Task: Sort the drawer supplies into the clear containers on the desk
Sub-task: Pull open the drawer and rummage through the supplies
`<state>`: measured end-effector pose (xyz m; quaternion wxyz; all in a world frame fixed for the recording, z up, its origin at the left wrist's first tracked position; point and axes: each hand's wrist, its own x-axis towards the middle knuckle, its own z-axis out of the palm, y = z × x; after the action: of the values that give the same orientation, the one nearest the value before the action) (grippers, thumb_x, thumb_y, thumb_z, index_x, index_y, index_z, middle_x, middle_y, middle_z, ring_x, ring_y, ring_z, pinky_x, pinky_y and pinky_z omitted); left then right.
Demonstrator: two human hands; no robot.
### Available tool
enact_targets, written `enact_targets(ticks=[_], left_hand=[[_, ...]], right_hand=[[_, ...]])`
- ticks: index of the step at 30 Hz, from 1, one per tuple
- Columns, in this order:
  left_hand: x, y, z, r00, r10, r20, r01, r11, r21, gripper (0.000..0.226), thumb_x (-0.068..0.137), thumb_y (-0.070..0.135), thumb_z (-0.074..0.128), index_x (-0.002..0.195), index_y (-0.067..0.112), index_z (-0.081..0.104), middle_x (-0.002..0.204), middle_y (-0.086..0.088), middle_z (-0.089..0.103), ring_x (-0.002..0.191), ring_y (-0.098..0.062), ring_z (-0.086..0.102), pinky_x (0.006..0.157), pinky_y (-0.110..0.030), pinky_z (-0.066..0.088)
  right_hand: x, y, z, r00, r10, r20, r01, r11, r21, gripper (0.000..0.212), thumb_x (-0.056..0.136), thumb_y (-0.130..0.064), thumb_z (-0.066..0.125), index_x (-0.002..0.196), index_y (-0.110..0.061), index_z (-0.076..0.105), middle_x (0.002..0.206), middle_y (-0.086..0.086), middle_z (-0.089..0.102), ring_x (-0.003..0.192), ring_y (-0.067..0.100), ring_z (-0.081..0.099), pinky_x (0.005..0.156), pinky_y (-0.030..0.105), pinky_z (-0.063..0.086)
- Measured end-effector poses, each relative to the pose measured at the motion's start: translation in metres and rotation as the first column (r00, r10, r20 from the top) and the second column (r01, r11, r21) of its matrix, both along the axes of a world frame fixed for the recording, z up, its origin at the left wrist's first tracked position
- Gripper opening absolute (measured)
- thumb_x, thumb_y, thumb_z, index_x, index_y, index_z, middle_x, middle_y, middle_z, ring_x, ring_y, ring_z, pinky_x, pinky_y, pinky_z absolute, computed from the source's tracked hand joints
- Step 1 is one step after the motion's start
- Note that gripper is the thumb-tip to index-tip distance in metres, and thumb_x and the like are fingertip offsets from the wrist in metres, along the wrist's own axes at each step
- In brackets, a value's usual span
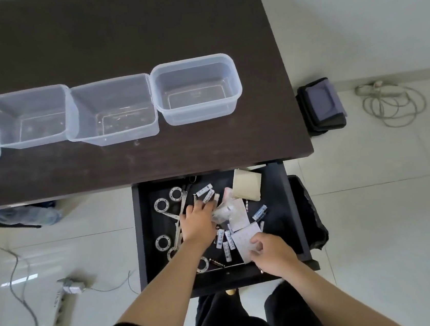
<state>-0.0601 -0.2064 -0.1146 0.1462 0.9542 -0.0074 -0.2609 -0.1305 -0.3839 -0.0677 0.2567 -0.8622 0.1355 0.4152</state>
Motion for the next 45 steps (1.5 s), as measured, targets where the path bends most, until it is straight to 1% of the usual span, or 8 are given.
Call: enact_targets(ticks=[8,11,14,18,30,37,42,45], left_hand=[[-0.024,0.008,-0.002,0.998,0.032,0.046,-0.030,0.998,-0.049,0.034,0.087,0.019,0.049,0.116,0.025,0.062,0.123,0.003,0.052,0.113,-0.020,0.046,0.100,-0.035,0.029],[-0.033,0.006,0.003,0.999,-0.031,0.045,0.033,0.999,-0.027,0.044,0.086,0.015,0.049,0.127,0.028,0.055,0.124,0.003,0.051,0.118,-0.021,0.045,0.098,-0.034,0.031],[-0.042,0.004,0.006,0.994,-0.079,0.069,0.080,0.997,-0.009,0.049,0.085,0.012,0.049,0.132,0.027,0.049,0.126,0.002,0.049,0.118,-0.021,0.046,0.095,-0.032,0.035],[-0.051,0.006,0.009,1.000,-0.011,0.012,0.012,0.996,-0.092,0.053,0.088,0.016,0.049,0.139,0.026,0.038,0.132,0.003,0.045,0.123,-0.020,0.043,0.099,-0.033,0.035],[-0.079,-0.012,0.017,0.986,0.107,-0.130,-0.129,0.976,-0.177,0.045,0.090,0.043,0.050,0.131,0.024,0.047,0.132,0.002,0.046,0.122,-0.018,0.046,0.097,-0.035,0.045],[-0.107,-0.086,0.037,0.996,0.056,-0.076,-0.069,0.983,-0.171,0.038,0.094,0.048,0.040,0.121,0.026,0.056,0.120,0.005,0.058,0.112,-0.016,0.054,0.093,-0.033,0.046],[-0.120,-0.138,0.043,1.000,0.009,0.022,-0.008,1.000,-0.025,0.048,0.091,0.062,0.030,0.116,0.032,0.059,0.114,0.009,0.061,0.109,-0.016,0.055,0.096,-0.034,0.037],[-0.123,-0.154,0.040,0.993,0.064,0.097,-0.073,0.992,0.100,0.057,0.089,0.066,0.023,0.110,0.033,0.064,0.109,0.009,0.062,0.105,-0.017,0.057,0.092,-0.035,0.038]], right_hand=[[0.002,0.011,-0.007,0.938,-0.266,0.224,0.229,0.957,0.180,0.051,0.084,-0.039,0.065,0.130,-0.028,0.047,0.116,-0.004,0.059,0.099,0.012,0.060,0.080,0.022,0.047],[0.016,0.027,-0.001,0.867,-0.484,0.117,0.408,0.827,0.387,0.074,0.075,-0.045,0.074,0.137,-0.033,0.035,0.115,-0.008,0.055,0.100,0.010,0.060,0.082,0.022,0.048],[0.028,0.038,-0.004,0.769,-0.636,0.068,0.542,0.704,0.460,0.053,0.078,-0.035,0.074,0.125,-0.026,0.049,0.115,-0.007,0.055,0.100,0.002,0.055,0.075,0.012,0.045],[0.030,0.037,-0.011,0.740,-0.661,0.128,0.556,0.707,0.437,0.020,0.083,-0.009,0.068,0.101,-0.016,0.064,0.100,-0.002,0.064,0.087,0.002,0.059,0.059,0.010,0.045],[0.025,-0.031,0.019,0.716,-0.560,0.416,0.386,0.815,0.433,0.034,0.083,-0.006,0.065,0.102,-0.034,0.062,0.085,-0.005,0.064,0.081,0.009,0.063,0.066,0.018,0.051],[0.018,-0.091,0.036,0.486,-0.676,0.554,0.461,0.737,0.494,0.027,0.090,-0.007,0.058,0.114,-0.020,0.061,0.093,-0.004,0.061,0.082,0.003,0.058,0.063,0.001,0.043],[0.003,-0.148,0.016,0.434,-0.743,0.509,0.585,0.662,0.468,0.031,0.092,-0.005,0.052,0.120,-0.018,0.056,0.106,0.000,0.057,0.100,0.021,0.059,0.081,0.032,0.054],[-0.005,-0.179,-0.004,0.502,-0.725,0.471,0.599,0.685,0.415,0.031,0.092,-0.002,0.049,0.120,-0.014,0.057,0.118,0.009,0.060,0.111,0.028,0.058,0.090,0.033,0.049]])
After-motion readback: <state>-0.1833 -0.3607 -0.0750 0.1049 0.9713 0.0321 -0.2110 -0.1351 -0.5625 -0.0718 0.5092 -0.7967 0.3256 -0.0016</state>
